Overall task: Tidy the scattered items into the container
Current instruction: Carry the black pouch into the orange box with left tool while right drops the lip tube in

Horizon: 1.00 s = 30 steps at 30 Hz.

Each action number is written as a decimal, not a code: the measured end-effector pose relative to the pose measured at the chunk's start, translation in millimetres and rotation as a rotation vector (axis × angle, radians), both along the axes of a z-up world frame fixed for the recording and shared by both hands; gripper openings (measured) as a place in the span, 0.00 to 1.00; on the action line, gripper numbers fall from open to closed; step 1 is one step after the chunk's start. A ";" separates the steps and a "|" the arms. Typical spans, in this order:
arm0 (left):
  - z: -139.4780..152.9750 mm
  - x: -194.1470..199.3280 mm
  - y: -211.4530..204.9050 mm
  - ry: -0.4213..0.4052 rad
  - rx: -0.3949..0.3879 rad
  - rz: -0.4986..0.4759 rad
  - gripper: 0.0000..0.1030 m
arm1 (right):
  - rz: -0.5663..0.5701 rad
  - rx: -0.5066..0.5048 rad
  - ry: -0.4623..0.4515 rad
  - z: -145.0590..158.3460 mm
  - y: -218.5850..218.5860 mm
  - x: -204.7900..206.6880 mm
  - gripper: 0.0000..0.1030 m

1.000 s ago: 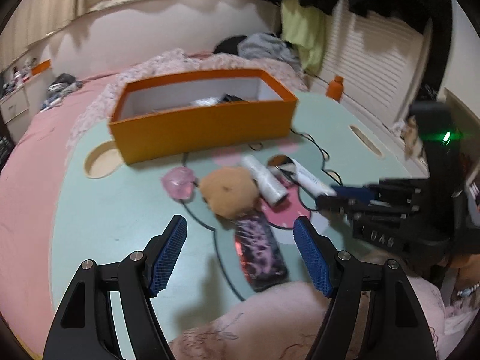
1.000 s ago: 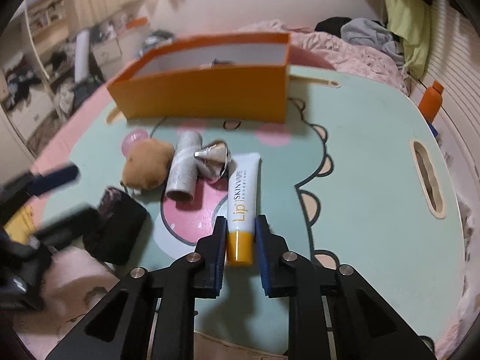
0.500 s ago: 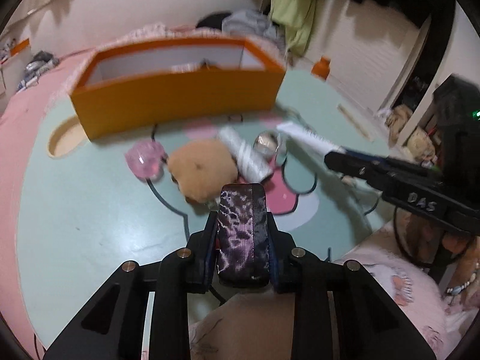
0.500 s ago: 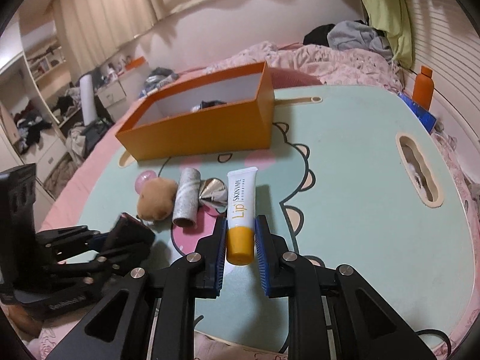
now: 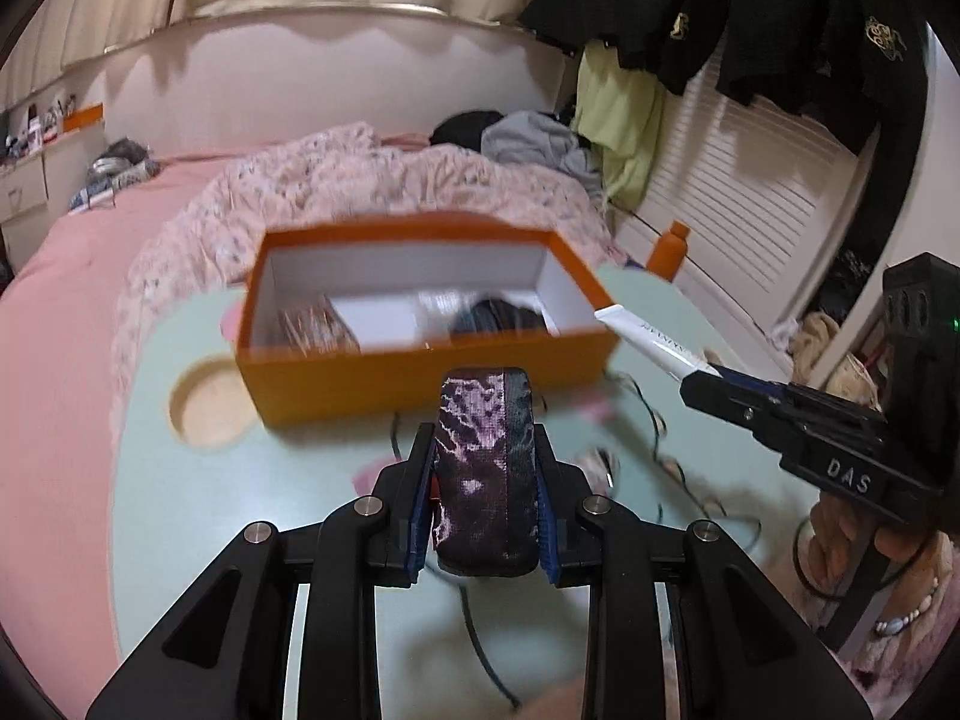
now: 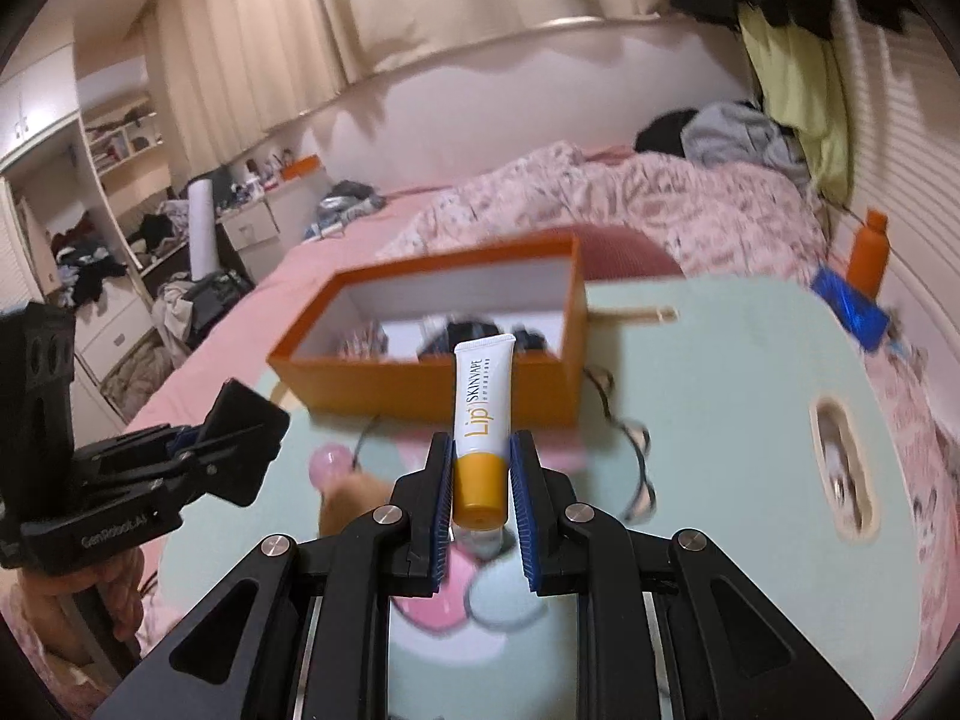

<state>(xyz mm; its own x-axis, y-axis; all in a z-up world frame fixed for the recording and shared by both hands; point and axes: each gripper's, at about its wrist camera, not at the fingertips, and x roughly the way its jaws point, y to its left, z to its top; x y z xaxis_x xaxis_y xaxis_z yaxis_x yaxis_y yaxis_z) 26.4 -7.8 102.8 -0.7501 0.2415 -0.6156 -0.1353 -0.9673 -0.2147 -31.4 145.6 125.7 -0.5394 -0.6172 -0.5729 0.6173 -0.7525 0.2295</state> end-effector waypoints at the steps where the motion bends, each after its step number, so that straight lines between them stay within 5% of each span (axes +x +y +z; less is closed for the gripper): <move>1: 4.2 -6.2 -1.3 0.011 -0.009 0.003 0.28 | 0.005 -0.003 0.013 4.4 -4.5 -3.1 0.18; 14: 14.1 -89.9 -18.5 0.017 -0.032 0.031 0.28 | 0.040 0.004 0.041 20.8 -68.5 -67.7 0.18; 26: -4.5 -103.5 -29.5 -0.017 -0.020 0.080 0.28 | 0.012 0.048 0.010 2.7 -77.1 -88.8 0.18; 28: -2.6 -101.5 -31.0 -0.004 -0.022 0.101 0.36 | 0.011 0.037 0.015 3.1 -75.8 -88.7 0.19; 30: 0.4 -96.9 -34.1 0.015 -0.015 0.123 0.62 | 0.005 0.031 0.038 6.0 -74.2 -84.9 0.28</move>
<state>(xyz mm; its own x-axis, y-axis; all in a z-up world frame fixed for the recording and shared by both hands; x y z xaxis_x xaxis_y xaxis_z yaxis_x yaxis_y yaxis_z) -70.5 -41.9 103.2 -0.7827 0.1379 -0.6069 -0.0183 -0.9798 -0.1990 -116.3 71.5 131.7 -0.5578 -0.6024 -0.5709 0.6290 -0.7556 0.1828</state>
